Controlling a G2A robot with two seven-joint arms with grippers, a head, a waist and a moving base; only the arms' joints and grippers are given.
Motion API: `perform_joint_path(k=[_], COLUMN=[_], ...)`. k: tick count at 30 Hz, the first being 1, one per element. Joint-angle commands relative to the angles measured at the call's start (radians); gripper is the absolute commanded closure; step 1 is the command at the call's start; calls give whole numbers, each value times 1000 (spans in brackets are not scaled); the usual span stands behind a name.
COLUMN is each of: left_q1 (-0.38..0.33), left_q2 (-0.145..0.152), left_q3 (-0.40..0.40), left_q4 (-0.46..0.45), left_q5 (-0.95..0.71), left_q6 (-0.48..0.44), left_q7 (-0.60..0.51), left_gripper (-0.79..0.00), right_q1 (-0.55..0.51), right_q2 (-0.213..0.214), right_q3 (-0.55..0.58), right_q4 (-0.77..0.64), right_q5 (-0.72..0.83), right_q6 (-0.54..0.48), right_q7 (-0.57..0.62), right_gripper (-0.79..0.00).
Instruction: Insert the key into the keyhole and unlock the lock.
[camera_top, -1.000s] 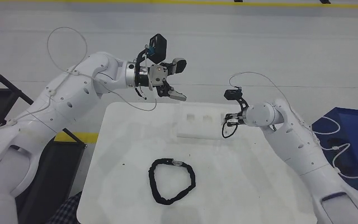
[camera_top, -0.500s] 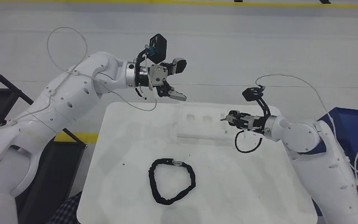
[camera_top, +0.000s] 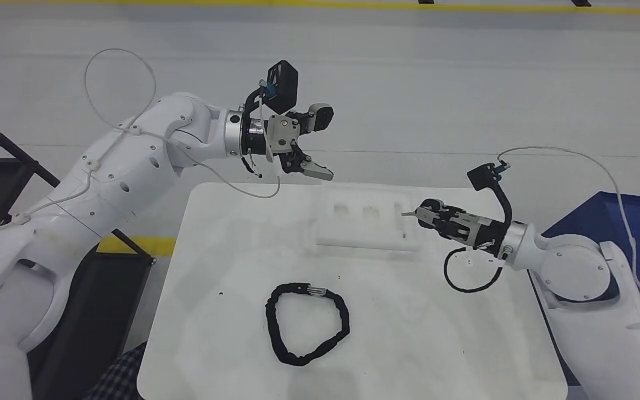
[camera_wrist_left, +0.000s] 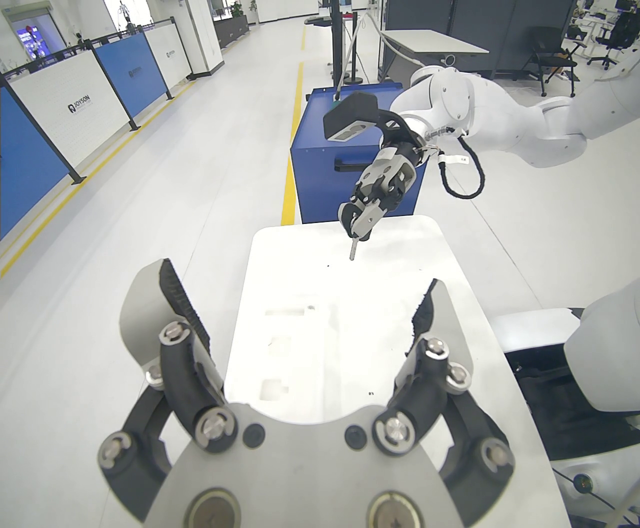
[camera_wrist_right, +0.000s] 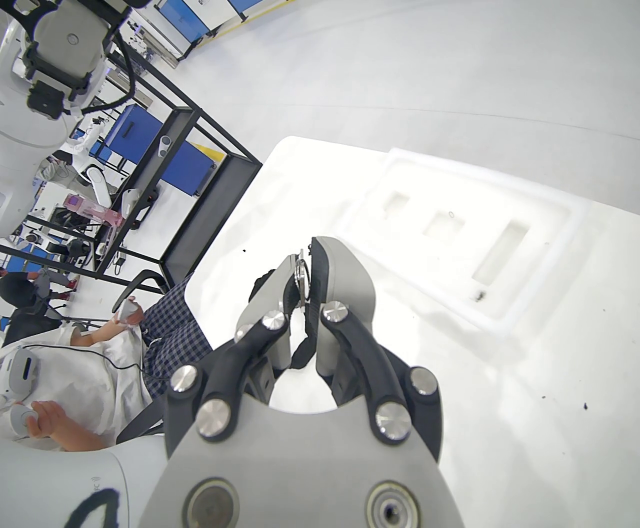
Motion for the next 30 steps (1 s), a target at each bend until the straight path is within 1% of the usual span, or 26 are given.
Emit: perform_joint_path(k=[1, 10, 13, 15, 18, 21, 26, 30], left_q1=[0, 0, 27, 51, 90, 132, 200, 232], left_q2=[0, 0, 3, 7, 12, 16, 8, 2], left_q3=[0, 0, -15, -25, -29, -28, -24, -2], left_q4=[0, 0, -16, -27, -52, -46, -40, -38], left_q5=[0, 0, 20, 41, 81, 114, 144, 208], left_q6=[0, 0, 26, 5, 0, 0, 0, 0], left_q7=[0, 0, -8, -12, -17, -15, 15, -5], left_gripper=[-785, -785, -785, -785, -785, -785, -785, -785], right_q1=[0, 0, 0, 0, 0, 0, 0, 0], right_q2=[0, 0, 0, 0, 0, 0, 0, 0], right_q3=[0, 0, 0, 0, 0, 0, 0, 0], right_q4=[0, 0, 0, 0, 0, 0, 0, 0], right_q5=[0, 0, 0, 0, 0, 0, 0, 0], right_q6=[0, 0, 0, 0, 0, 0, 0, 0], right_q7=[0, 0, 0, 0, 0, 0, 0, 0], right_gripper=[0, 0, 0, 0, 0, 0, 0, 0])
